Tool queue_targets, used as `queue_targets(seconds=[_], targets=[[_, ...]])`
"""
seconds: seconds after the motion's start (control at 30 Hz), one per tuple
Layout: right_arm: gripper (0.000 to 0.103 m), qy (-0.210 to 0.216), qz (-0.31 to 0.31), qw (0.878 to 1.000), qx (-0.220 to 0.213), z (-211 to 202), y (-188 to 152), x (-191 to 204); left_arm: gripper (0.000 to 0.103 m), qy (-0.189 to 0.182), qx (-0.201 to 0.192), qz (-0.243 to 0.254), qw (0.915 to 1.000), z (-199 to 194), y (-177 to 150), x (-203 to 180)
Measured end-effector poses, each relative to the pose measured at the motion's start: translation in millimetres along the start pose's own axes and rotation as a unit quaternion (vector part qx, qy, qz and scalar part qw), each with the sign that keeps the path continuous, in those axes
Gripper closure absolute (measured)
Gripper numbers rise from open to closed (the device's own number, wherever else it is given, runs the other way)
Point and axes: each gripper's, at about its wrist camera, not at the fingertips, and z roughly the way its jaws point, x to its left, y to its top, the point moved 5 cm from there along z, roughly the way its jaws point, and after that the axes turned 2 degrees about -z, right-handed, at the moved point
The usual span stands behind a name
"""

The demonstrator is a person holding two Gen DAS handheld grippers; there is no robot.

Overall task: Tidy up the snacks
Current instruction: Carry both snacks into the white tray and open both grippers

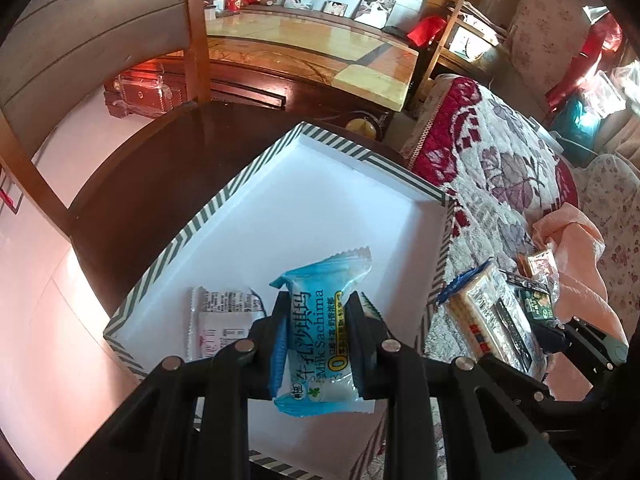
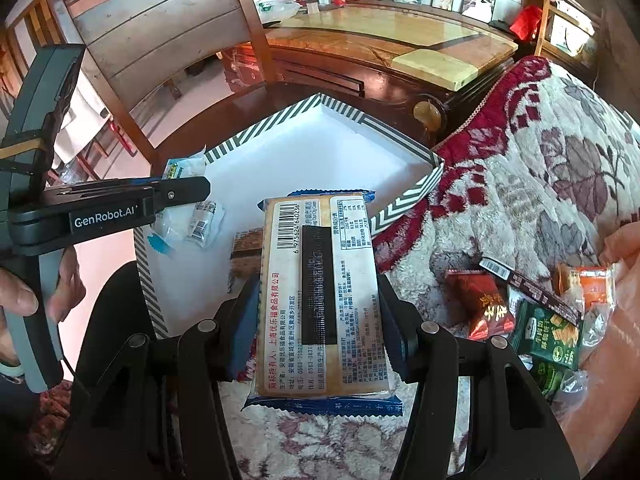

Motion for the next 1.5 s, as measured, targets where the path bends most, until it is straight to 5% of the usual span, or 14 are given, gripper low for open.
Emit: queue_targets(seconds=[1.03, 1.5], targets=[[0.049, 0.008, -0.041, 0.996, 0.081, 114.7, 62.4, 25.7, 0.075, 0.026, 0.048, -0.038, 0.9978, 59.7, 6.7, 41.5], [0.048, 0.024, -0.005, 0.997, 0.077, 121.3, 58.4, 21.5, 0.069, 0.057, 0.046, -0.035, 0.9967, 66.3, 8.6, 42.4]])
